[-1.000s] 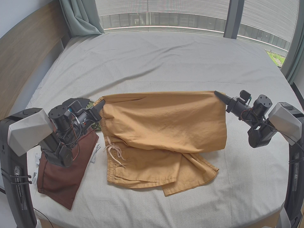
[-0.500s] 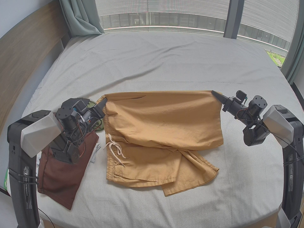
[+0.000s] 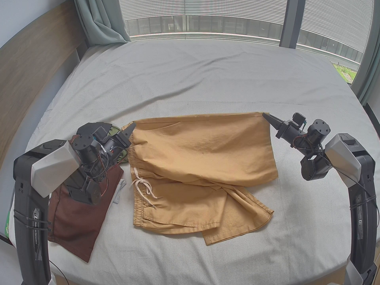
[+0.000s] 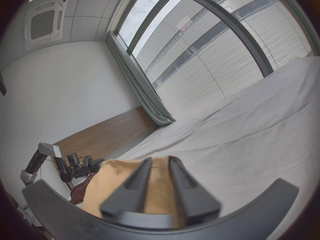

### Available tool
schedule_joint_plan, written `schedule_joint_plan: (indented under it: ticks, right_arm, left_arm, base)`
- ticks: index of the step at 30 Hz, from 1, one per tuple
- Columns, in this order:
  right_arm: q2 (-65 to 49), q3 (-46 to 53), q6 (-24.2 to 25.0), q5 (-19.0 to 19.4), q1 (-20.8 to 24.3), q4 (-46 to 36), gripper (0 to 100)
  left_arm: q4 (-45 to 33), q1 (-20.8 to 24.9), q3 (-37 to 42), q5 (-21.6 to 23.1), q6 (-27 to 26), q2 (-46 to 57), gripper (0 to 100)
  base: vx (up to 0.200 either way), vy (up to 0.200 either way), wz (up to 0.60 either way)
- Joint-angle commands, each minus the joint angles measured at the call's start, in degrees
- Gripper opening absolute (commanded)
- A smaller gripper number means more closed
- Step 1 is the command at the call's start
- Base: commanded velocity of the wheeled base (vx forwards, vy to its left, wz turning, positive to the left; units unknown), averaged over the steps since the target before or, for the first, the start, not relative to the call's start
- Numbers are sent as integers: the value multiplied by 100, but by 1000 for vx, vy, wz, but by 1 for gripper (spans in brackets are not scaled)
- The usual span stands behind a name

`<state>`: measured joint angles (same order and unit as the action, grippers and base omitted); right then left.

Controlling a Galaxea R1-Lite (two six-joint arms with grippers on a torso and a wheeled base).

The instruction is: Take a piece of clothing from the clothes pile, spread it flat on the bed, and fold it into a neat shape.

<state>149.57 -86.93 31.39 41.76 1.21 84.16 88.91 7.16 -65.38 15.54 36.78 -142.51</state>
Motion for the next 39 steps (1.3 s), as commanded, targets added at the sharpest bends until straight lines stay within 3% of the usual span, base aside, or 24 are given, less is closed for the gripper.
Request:
schedule_joint_plan:
  ticks: [1, 6, 19, 25, 34, 39]
  right_arm:
    - [143, -140, -1, -54, -15, 21, 100]
    - [-165, 361, -28, -54, -50, 135, 100]
    - [-2142, 4202, -538, 174, -33, 443, 100]
    - [-3109, 5705, -643, 719, -15, 443, 100]
    - [-3329, 6540, -1276, 728, -59, 443, 100]
    - [-3276, 6593, -1408, 693, -33, 443, 100]
  left_arm:
    - [-5, 111, 51, -16, 304, 48, 100]
    - [4, 128, 535, -7, 356, 197, 100]
    - [4, 181, 2987, 362, 286, 1858, 100]
    - [4, 111, 4235, 1074, -338, 2614, 100]
    - [13, -39, 4683, 1241, -514, 3001, 100]
    - [4, -118, 4727, 1302, -1085, 3054, 100]
  base:
    - [0, 0, 0]
    - [0, 0, 0]
    - [0, 0, 0]
    - [0, 0, 0]
    - [0, 0, 0]
    - [0, 0, 0]
